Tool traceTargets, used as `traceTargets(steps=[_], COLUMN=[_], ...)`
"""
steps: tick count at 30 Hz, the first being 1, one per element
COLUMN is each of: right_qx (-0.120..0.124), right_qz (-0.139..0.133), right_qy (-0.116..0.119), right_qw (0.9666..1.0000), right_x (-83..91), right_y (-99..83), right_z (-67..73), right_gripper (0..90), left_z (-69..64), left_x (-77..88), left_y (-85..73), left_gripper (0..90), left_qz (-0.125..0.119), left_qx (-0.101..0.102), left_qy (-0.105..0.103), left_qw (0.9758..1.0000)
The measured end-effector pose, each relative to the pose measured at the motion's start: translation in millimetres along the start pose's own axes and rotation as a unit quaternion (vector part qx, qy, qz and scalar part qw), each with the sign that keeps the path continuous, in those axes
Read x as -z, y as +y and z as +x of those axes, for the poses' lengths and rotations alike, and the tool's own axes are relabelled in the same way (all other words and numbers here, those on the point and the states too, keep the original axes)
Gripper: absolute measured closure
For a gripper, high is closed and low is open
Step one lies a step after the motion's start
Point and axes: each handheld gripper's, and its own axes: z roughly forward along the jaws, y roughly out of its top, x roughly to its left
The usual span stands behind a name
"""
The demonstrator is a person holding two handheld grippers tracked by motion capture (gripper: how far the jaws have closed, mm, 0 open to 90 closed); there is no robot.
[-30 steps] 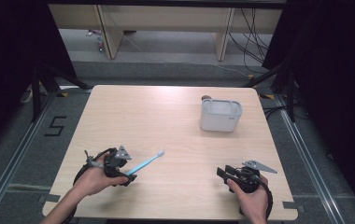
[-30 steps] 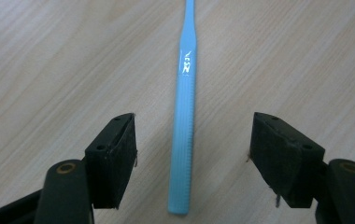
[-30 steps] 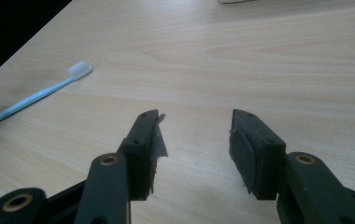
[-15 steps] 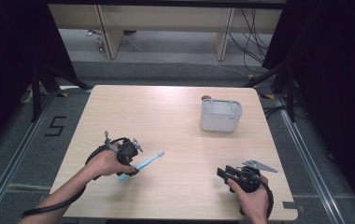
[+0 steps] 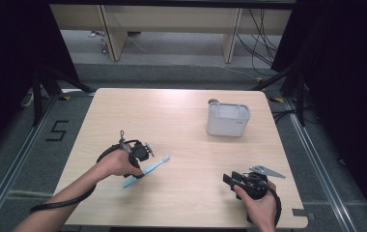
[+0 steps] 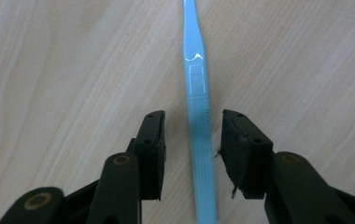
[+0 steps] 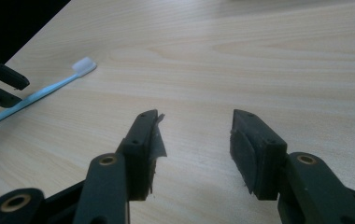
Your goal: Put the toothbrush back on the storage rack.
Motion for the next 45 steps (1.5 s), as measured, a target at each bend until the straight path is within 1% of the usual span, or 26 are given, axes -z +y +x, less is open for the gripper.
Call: traceTargets(steps=[3, 4, 7, 8, 9, 10, 13, 14, 15, 17, 23, 24, 26, 27, 28, 29, 30, 31, 32, 33, 35, 37, 39, 40, 41, 45], right_qx=[-0.001, -0.027, -0.024, -0.013, 0.002, 0.003, 0.002, 0.003, 0.001, 0.002, 0.004, 0.001, 0.000, -0.005, -0.001, 0.000, 0.003, -0.009, -0.008, -0.001, 0.001, 0.001, 0.001, -0.009, 0.003, 0.002], right_qz=[-0.002, 0.005, 0.011, 0.001, 0.000, 0.001, 0.000, 0.001, 0.000, 0.000, 0.000, 0.001, 0.003, 0.004, 0.003, 0.003, 0.001, 0.004, 0.002, 0.000, 0.002, 0.003, 0.003, 0.005, 0.004, 0.009], right_qy=[-0.003, 0.012, 0.008, 0.007, 0.001, 0.002, 0.002, -0.006, 0.003, 0.004, 0.004, 0.009, 0.006, 0.007, 0.007, 0.007, 0.004, 0.009, 0.012, 0.012, 0.007, 0.009, 0.009, 0.007, 0.005, 0.001], right_qw=[1.0000, 0.9995, 0.9996, 0.9999, 1.0000, 1.0000, 1.0000, 1.0000, 1.0000, 1.0000, 1.0000, 1.0000, 1.0000, 1.0000, 1.0000, 1.0000, 1.0000, 0.9999, 0.9999, 0.9999, 1.0000, 1.0000, 1.0000, 0.9999, 1.0000, 1.0000], right_x=[-1.0, -0.8, -0.1, -1.3, -1.0, -0.6, -0.4, 0.2, -0.6, -0.5, -0.8, -1.6, -2.4, -2.3, -2.4, -2.5, -2.7, -1.7, -1.9, -2.3, -2.5, -2.3, -2.1, -2.0, -1.5, -2.0], right_y=[-0.7, -1.1, -0.6, -0.7, -0.1, 0.2, 0.2, 0.2, 0.0, 0.0, -0.2, -0.7, -1.0, -1.2, -1.0, -0.9, -0.9, -0.6, -0.6, -0.4, -0.4, -0.5, -0.6, -0.8, -0.4, -0.7], right_z=[0.6, 4.0, 4.1, 2.4, 0.7, 0.6, 0.6, 1.1, 1.1, 0.8, 0.5, 0.2, 0.2, 1.1, 0.4, 0.2, -0.1, 1.8, 1.8, 0.5, 0.2, 0.1, -0.1, 1.6, 0.4, 1.2], right_gripper=[52.6, 52.6, 52.6, 52.6, 52.6, 52.6, 52.6, 52.6, 52.6, 52.6, 52.6, 52.5, 52.5, 52.5, 52.5, 52.5, 52.5, 52.5, 52.5, 52.5, 52.5, 52.5, 52.5, 52.5, 52.4, 52.2], left_z=[-1.6, -1.7, -2.5, -2.9, -2.8, -2.7, -3.4, -3.7, -3.1, -3.3, -2.4, -2.4, -1.8, -2.1, -1.9, -2.3, -2.6, -2.8, -2.8, -2.7, -2.7, -2.3, -1.2, -0.9, -0.1, 3.1], left_x=[-1.1, -1.3, -3.1, -3.6, -4.4, -4.4, -5.1, -6.3, -6.8, -8.2, -9.7, -9.7, -11.1, -11.8, -11.9, -13.2, -13.5, -13.8, -13.9, -13.9, -14.0, -14.1, -13.4, -14.2, -13.9, -14.4], left_y=[3.2, 4.4, 7.4, 8.1, 8.7, 9.5, 11.9, 12.1, 12.8, 13.2, 14.2, 14.2, 14.6, 14.6, 15.0, 14.7, 14.8, 14.7, 14.9, 15.0, 15.2, 15.5, 16.3, 16.1, 16.6, 17.6], left_gripper=[60.8, 61.4, 62.4, 62.6, 62.8, 63.2, 64.2, 64.5, 64.9, 65.7, 68.1, 68.3, 68.8, 69.1, 69.3, 69.5, 69.6, 69.7, 70.0, 70.1, 70.7, 71.4, 72.6, 73.1, 73.6, 77.6], left_qz=[0.004, 0.007, 0.015, 0.016, 0.013, 0.015, 0.021, 0.019, 0.020, 0.024, 0.030, 0.030, 0.032, 0.033, 0.039, 0.036, 0.038, 0.035, 0.036, 0.036, 0.035, 0.037, 0.044, 0.040, 0.043, 0.046], left_qx=[0.000, -0.003, -0.006, -0.005, -0.007, -0.007, -0.008, -0.008, -0.011, -0.010, -0.018, -0.018, -0.019, -0.018, -0.021, -0.022, -0.021, -0.021, -0.020, -0.021, -0.022, -0.024, -0.026, -0.026, -0.026, -0.033], left_qy=[-0.004, -0.004, -0.005, -0.006, -0.005, -0.005, -0.007, -0.008, -0.008, -0.008, -0.007, -0.007, -0.006, -0.007, -0.008, -0.008, -0.009, -0.009, -0.008, -0.008, -0.008, -0.010, -0.014, -0.014, -0.018, -0.021], left_qw=[1.0000, 1.0000, 0.9999, 0.9998, 0.9999, 0.9998, 0.9997, 0.9998, 0.9997, 0.9996, 0.9994, 0.9994, 0.9993, 0.9993, 0.9990, 0.9991, 0.9990, 0.9991, 0.9991, 0.9991, 0.9991, 0.9990, 0.9986, 0.9988, 0.9986, 0.9982])
